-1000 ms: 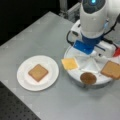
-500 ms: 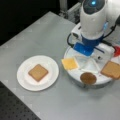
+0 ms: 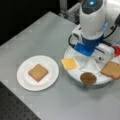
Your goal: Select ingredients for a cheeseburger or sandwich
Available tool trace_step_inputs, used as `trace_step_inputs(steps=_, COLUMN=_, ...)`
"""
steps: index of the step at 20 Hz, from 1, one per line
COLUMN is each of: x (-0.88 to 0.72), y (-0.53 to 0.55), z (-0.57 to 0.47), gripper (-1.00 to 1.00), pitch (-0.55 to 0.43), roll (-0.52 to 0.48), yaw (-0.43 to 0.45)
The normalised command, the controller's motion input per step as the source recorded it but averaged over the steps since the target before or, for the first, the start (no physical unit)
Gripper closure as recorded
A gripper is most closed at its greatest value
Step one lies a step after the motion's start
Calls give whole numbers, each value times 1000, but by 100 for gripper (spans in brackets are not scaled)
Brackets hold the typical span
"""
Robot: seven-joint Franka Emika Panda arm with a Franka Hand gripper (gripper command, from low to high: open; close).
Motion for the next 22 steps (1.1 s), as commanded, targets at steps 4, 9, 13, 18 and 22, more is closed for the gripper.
trace_step_inputs(steps=4, x=-265, y=-11, z=-104, gripper=-100, pitch=-207, roll=91, yaw=-141)
trace_step_inputs(steps=9, x=-279, y=-35, z=-132, gripper=-100, pitch=-224, roll=84, yaw=-118)
trace_step_inputs(steps=13, x=-274, y=-18, z=-140, gripper=-100, pitch=-237, roll=92, yaw=-107)
trace_step_inputs(steps=18, x=-272, y=13, z=-133, gripper=-100, pitch=-273, roll=135, yaw=-116)
trace_step_inputs(steps=22, x=-280, y=34, z=-146, gripper=-100, pitch=-271, roll=134, yaw=-110)
